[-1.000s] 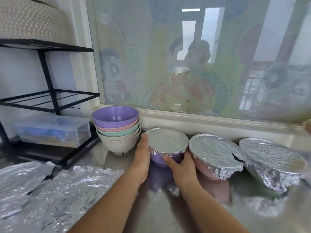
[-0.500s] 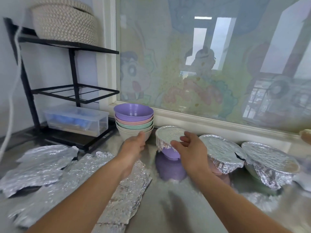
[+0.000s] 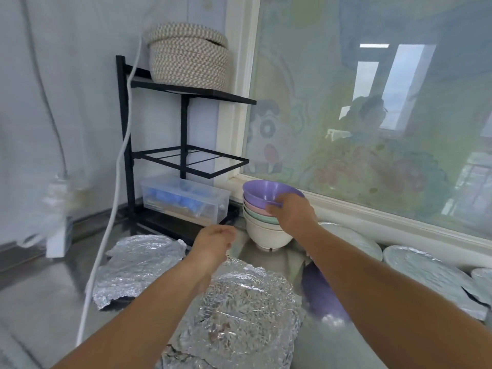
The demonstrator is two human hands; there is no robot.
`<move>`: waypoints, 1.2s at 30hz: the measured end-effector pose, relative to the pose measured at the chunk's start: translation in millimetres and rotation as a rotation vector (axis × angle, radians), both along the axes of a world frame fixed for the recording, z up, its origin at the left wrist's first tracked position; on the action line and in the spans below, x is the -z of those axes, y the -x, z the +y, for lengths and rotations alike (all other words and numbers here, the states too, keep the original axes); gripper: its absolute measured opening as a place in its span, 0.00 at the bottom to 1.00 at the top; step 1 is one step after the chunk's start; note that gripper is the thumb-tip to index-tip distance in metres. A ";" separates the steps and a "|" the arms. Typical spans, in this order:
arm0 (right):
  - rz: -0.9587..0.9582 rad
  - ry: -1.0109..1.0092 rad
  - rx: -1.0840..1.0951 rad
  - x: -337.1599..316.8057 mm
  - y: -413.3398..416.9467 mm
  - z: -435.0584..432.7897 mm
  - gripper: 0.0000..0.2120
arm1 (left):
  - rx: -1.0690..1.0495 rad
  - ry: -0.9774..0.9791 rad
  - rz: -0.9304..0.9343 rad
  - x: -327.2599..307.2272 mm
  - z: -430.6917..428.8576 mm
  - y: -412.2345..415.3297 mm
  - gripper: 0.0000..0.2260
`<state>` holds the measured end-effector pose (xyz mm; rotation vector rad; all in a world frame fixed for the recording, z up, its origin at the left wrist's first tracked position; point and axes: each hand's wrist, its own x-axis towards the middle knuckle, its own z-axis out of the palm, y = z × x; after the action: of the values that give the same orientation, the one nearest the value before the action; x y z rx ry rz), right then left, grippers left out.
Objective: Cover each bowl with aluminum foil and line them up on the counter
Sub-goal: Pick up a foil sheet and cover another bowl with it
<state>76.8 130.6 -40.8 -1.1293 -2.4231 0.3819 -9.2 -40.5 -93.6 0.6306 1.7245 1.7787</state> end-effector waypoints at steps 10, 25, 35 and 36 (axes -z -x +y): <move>0.309 -0.035 -0.026 -12.2 -16.9 15.2 0.11 | -0.035 -0.032 -0.001 -0.8 -3.0 -3.9 0.08; 0.501 0.207 -0.309 -14.1 -267.1 -84.1 0.09 | 0.140 -0.212 0.022 -65.9 -33.8 -131.5 0.15; 0.377 0.207 -0.224 48.7 -471.4 -135.6 0.12 | 0.448 -0.149 -0.036 -10.5 -63.0 -290.0 0.11; 0.369 0.206 -0.212 53.2 -485.0 -138.1 0.11 | 0.470 -0.142 -0.045 -5.8 -62.9 -301.1 0.13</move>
<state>561.9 -7.5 -94.1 -0.7953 -2.2111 0.8456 292.0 -103.4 -87.9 0.9587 1.2915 1.5686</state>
